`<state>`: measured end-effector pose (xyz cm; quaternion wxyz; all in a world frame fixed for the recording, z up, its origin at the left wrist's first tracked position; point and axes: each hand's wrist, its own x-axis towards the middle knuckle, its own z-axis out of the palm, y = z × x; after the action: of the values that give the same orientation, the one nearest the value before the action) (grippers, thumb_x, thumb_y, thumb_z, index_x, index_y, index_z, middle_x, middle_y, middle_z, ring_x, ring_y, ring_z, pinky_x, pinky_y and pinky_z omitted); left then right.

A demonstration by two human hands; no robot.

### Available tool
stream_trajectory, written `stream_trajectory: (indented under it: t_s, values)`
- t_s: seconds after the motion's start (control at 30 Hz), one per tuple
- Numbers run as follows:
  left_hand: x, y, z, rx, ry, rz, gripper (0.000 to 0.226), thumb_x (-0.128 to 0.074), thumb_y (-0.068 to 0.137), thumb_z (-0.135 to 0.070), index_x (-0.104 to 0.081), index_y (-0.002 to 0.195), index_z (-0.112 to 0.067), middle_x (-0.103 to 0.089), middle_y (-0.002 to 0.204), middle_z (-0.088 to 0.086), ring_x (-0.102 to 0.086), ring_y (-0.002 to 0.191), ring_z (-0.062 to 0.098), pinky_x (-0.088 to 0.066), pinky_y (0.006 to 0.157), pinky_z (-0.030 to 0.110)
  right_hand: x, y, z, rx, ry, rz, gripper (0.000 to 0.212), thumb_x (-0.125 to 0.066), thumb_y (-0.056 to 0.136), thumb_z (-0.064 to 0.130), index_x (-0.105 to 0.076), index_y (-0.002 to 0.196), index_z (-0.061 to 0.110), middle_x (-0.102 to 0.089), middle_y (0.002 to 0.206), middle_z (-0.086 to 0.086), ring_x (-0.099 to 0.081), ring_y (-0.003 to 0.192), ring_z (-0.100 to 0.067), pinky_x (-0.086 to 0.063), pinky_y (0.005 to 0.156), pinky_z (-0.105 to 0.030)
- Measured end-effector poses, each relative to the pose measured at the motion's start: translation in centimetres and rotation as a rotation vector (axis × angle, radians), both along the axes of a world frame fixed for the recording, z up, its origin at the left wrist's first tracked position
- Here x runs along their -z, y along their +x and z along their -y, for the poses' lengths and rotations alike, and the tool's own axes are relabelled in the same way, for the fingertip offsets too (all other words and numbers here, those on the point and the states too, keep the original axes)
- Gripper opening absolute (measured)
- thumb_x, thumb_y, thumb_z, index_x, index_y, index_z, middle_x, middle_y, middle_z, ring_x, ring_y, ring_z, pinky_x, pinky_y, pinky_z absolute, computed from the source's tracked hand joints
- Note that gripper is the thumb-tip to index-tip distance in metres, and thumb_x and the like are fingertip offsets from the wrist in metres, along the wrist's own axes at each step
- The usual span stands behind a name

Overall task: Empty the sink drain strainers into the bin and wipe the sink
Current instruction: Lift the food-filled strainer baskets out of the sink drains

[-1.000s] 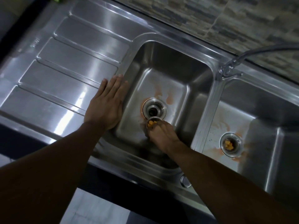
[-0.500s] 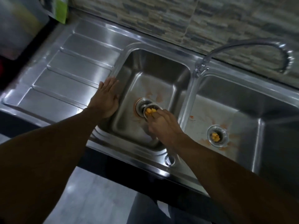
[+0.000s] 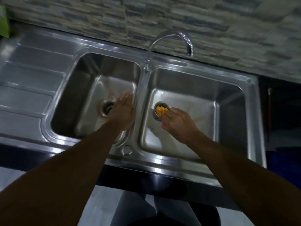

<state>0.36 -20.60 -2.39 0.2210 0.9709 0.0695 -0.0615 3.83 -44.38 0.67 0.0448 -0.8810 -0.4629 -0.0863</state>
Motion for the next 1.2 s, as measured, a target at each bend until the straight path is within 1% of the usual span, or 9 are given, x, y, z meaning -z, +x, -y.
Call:
stream_trajectory:
  t_s: [0.13, 0.3, 0.5, 0.67, 0.8, 0.93, 1.0, 1.1, 1.2]
  values:
    - [0.9, 2.6, 4.0, 0.1, -0.033, 0.043, 0.058, -0.035, 0.103, -0.014, -0.018, 0.158, -0.001, -0.015, 0.167, 0.019, -0.009, 0.156, 0.032, -0.002, 0.126, 0.041, 3.3, 0.1, 3.7, 0.059, -0.16, -0.117, 0.026, -0.083, 0.07, 0.008, -0.073, 0.094, 0.004, -0.071, 0.085, -0.014, -0.067, 0.075, -0.033, -0.058, 0.064, -0.039]
    - [3.1, 3.8, 7.0, 0.094, 0.024, 0.044, 0.061, -0.031, 0.106, -0.021, -0.009, 0.16, -0.003, -0.004, 0.169, 0.016, 0.001, 0.157, 0.028, -0.001, 0.129, 0.043, 7.5, 0.5, 5.4, 0.049, -0.2, -0.138, 0.014, -0.066, 0.082, 0.011, -0.074, 0.092, 0.005, -0.072, 0.088, -0.014, -0.068, 0.082, -0.034, -0.058, 0.068, -0.04]
    - [4.4, 4.1, 7.0, 0.111, 0.105, 0.085, 0.061, -0.033, 0.104, -0.019, -0.013, 0.16, -0.004, -0.008, 0.169, 0.015, -0.003, 0.158, 0.026, -0.007, 0.129, 0.044, 10.8, 1.1, 5.3, 0.061, -0.196, -0.137, 0.017, -0.085, 0.073, 0.021, -0.077, 0.085, 0.012, -0.072, 0.077, -0.008, -0.07, 0.074, -0.027, -0.056, 0.066, -0.031]
    - [4.5, 3.7, 6.4, 0.174, 0.137, 0.07, 0.061, -0.033, 0.103, -0.016, -0.013, 0.159, -0.004, -0.009, 0.168, 0.015, -0.004, 0.158, 0.027, -0.008, 0.129, 0.045, 13.4, -0.1, 5.8, 0.003, -0.246, -0.229, 0.016, -0.065, 0.093, 0.016, -0.074, 0.105, 0.01, -0.072, 0.098, -0.012, -0.067, 0.094, -0.033, -0.056, 0.08, -0.037]
    - [4.8, 3.8, 6.6, 0.148, 0.153, 0.091, 0.061, -0.032, 0.104, -0.02, -0.012, 0.16, -0.005, -0.008, 0.169, 0.013, -0.003, 0.158, 0.025, -0.006, 0.129, 0.042, 14.1, -0.6, 6.0, 0.034, -0.086, -0.321, 0.028, -0.089, 0.066, 0.008, -0.077, 0.092, 0.006, -0.073, 0.084, -0.011, -0.07, 0.075, -0.029, -0.055, 0.065, -0.026]
    - [5.0, 3.9, 6.4, 0.142, 0.145, 0.109, 0.058, -0.033, 0.105, -0.019, -0.017, 0.159, -0.004, -0.012, 0.168, 0.014, -0.007, 0.157, 0.026, -0.008, 0.129, 0.042, 15.8, -0.9, 6.7, 0.059, -0.054, -0.466, 0.036, -0.074, 0.085, 0.01, -0.07, 0.121, 0.007, -0.067, 0.121, -0.015, -0.063, 0.111, -0.034, -0.046, 0.099, -0.033]
    - [5.1, 3.8, 6.4, 0.141, 0.141, 0.107, 0.057, -0.033, 0.105, -0.018, -0.018, 0.159, -0.004, -0.013, 0.168, 0.014, -0.007, 0.157, 0.025, -0.009, 0.129, 0.043, 16.6, -0.6, 6.5, 0.017, -0.052, -0.421, 0.041, -0.076, 0.085, 0.017, -0.066, 0.123, 0.005, -0.063, 0.125, -0.014, -0.057, 0.114, -0.032, -0.042, 0.103, -0.034]
    - [5.2, 3.8, 6.4, 0.141, 0.145, 0.105, 0.056, -0.031, 0.106, -0.019, -0.018, 0.159, -0.005, -0.013, 0.168, 0.014, -0.007, 0.157, 0.024, -0.008, 0.129, 0.042, 17.7, -0.3, 6.3, -0.026, -0.121, -0.352, 0.057, -0.066, 0.092, 0.025, -0.049, 0.14, 0.0, -0.045, 0.148, -0.019, -0.04, 0.138, -0.034, -0.032, 0.116, -0.041]
    - [5.2, 3.9, 6.7, 0.14, 0.149, 0.104, 0.057, -0.032, 0.106, -0.018, -0.018, 0.159, -0.004, -0.013, 0.168, 0.014, -0.007, 0.157, 0.024, -0.008, 0.129, 0.042, 18.6, -0.5, 6.5, -0.01, -0.211, -0.279, 0.055, -0.054, 0.102, 0.024, -0.039, 0.148, 0.0, -0.032, 0.158, -0.022, -0.028, 0.147, -0.037, -0.023, 0.121, -0.048]
